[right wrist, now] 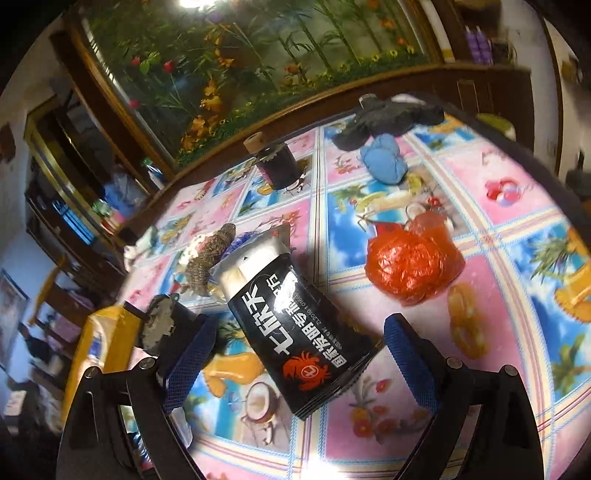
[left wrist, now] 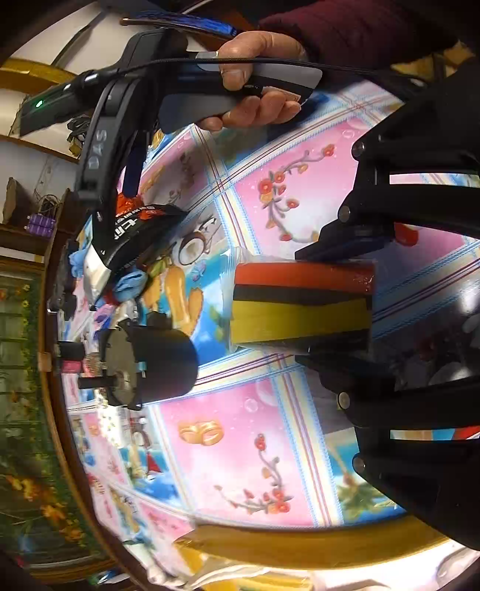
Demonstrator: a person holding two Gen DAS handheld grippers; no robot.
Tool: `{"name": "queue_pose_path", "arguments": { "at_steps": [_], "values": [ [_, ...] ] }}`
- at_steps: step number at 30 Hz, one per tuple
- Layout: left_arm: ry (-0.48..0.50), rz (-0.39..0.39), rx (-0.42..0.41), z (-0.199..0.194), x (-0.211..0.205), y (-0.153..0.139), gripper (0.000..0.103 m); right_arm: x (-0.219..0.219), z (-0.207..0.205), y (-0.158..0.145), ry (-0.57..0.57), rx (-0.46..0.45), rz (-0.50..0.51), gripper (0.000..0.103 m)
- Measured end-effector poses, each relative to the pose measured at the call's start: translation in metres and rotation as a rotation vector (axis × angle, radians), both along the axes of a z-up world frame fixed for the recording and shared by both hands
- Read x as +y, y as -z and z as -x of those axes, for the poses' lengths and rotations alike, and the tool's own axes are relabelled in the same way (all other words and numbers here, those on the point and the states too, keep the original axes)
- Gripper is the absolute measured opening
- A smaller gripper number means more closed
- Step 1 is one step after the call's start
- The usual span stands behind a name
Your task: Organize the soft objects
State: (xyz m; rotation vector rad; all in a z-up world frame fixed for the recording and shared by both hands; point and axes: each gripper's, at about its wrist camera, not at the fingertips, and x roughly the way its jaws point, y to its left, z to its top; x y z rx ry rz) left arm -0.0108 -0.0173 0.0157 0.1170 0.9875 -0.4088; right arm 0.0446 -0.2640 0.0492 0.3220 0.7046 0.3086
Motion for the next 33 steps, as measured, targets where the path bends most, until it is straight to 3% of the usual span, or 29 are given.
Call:
{"name": "queue_pose_path", "arguments": {
  "at_steps": [5, 6, 7, 8, 17, 25, 33],
  "values": [
    [-0.024, 0.006, -0.010, 0.003, 0.004, 0.000, 0.043, 0.040, 0.007, -0.003, -0.028, -0.078, 0.175, 0.092],
    [-0.032, 0.015, -0.012, 0.004, 0.005, -0.002, 0.043, 0.047, 0.012, 0.000, -0.043, -0.086, 0.187, 0.085],
    [-0.039, 0.021, -0.014, 0.005, 0.007, -0.003, 0.043, 0.056, 0.012, 0.002, -0.056, -0.081, 0.201, 0.063],
    [-0.046, 0.025, -0.016, 0.007, 0.008, -0.005, 0.043, 0.061, 0.012, 0.004, -0.071, -0.071, 0.200, 0.050],
    [-0.098, 0.065, -0.073, 0.027, 0.027, -0.030, 0.043, 0.039, 0.010, 0.005, -0.036, -0.058, 0.117, 0.048],
    [-0.192, 0.126, -0.141, 0.054, 0.081, -0.058, 0.043, 0.027, 0.022, 0.002, 0.018, -0.054, 0.107, 0.048],
    [-0.307, 0.193, -0.189, 0.080, 0.142, -0.068, 0.043, 0.036, 0.068, -0.037, 0.017, -0.087, 0.078, 0.048]
  ]
}}
